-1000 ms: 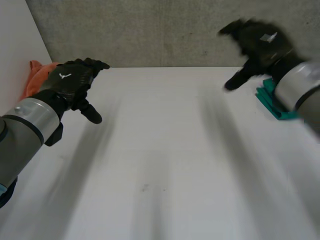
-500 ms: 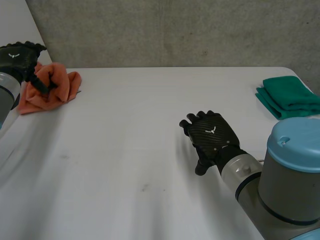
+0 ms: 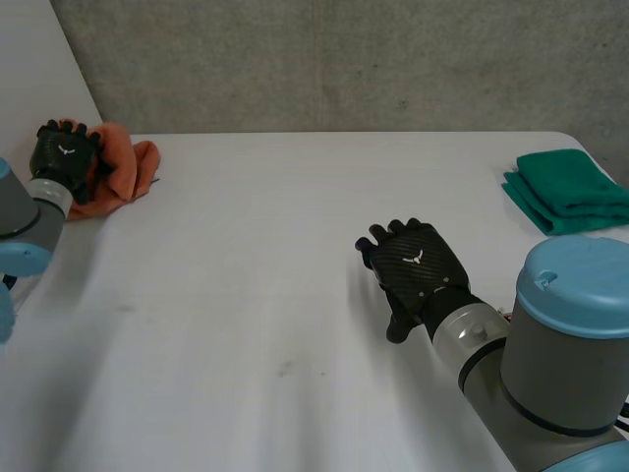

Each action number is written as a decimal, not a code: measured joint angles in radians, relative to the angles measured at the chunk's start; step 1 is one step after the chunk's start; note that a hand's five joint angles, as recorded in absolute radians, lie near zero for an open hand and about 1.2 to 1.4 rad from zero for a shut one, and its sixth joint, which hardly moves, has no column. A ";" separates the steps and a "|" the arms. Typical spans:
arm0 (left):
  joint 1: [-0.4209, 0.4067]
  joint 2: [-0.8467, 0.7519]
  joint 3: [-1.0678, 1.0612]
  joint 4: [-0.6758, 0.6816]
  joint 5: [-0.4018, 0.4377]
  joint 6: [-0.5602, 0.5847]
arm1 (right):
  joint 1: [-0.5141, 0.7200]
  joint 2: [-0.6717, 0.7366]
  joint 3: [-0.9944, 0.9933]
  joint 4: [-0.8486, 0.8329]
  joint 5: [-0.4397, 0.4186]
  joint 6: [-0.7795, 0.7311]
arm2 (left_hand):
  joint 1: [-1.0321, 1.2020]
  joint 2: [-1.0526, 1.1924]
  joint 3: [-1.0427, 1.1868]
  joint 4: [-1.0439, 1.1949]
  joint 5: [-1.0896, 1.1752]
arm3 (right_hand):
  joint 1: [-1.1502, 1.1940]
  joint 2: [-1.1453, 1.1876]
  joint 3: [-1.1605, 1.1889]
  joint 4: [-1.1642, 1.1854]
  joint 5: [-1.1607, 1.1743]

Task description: Fold the laundry.

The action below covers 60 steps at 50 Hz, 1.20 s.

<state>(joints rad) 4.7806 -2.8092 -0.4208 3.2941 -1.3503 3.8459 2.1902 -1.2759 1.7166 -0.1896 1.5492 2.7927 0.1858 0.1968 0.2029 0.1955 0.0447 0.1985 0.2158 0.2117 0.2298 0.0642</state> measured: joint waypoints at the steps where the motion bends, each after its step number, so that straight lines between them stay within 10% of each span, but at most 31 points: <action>1: -0.001 -0.020 0.027 0.000 0.000 0.015 | 0.000 0.000 0.000 -0.001 0.000 0.000 | 0.000 0.000 0.000 0.000 0.000 | 0.000 0.000 0.000 0.000 0.000; 12: -0.004 -0.182 0.256 -0.024 0.024 0.058 | 0.000 0.001 0.000 -0.006 -0.003 -0.001 | 0.059 0.044 0.039 0.040 0.023 | 0.000 0.000 0.000 0.000 0.000; 19: -0.009 -0.245 0.323 -0.096 0.084 0.054 | -0.001 0.006 -0.005 -0.005 -0.007 -0.001 | 0.869 0.795 0.786 0.802 0.766 | 0.000 0.000 0.000 0.000 0.000; 24: -0.035 -0.241 0.339 -0.127 0.061 0.050 | -0.002 0.008 -0.007 -0.005 -0.010 -0.001 | 0.973 0.994 0.984 0.999 0.929 | 0.000 0.000 0.000 0.000 0.000; 43: -0.146 0.109 0.281 -0.405 -0.092 -0.350 | -0.001 -0.010 -0.001 0.000 -0.010 -0.001 | 0.829 0.835 0.845 0.856 0.813 | 0.000 0.000 0.000 0.000 0.000; 49: -0.131 0.114 0.251 -0.401 -0.080 -0.305 | 0.000 -0.011 -0.002 0.002 -0.011 -0.001 | 0.066 0.090 0.089 0.087 0.059 | 0.000 0.000 0.000 0.000 0.000; 60: -0.048 -0.027 0.278 -0.255 -0.074 -0.088 | 0.000 -0.007 -0.003 -0.002 -0.012 -0.001 | 0.059 0.049 0.048 0.047 0.017 | 0.000 0.000 0.000 0.000 0.000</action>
<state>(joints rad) 4.7328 -2.8366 -0.1427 3.0393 -1.4241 3.7583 2.1905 -1.2828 1.7132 -0.1911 1.5371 2.7919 0.2450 0.2455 0.2504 0.2426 0.0617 0.1985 0.2158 0.2117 0.2298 0.0642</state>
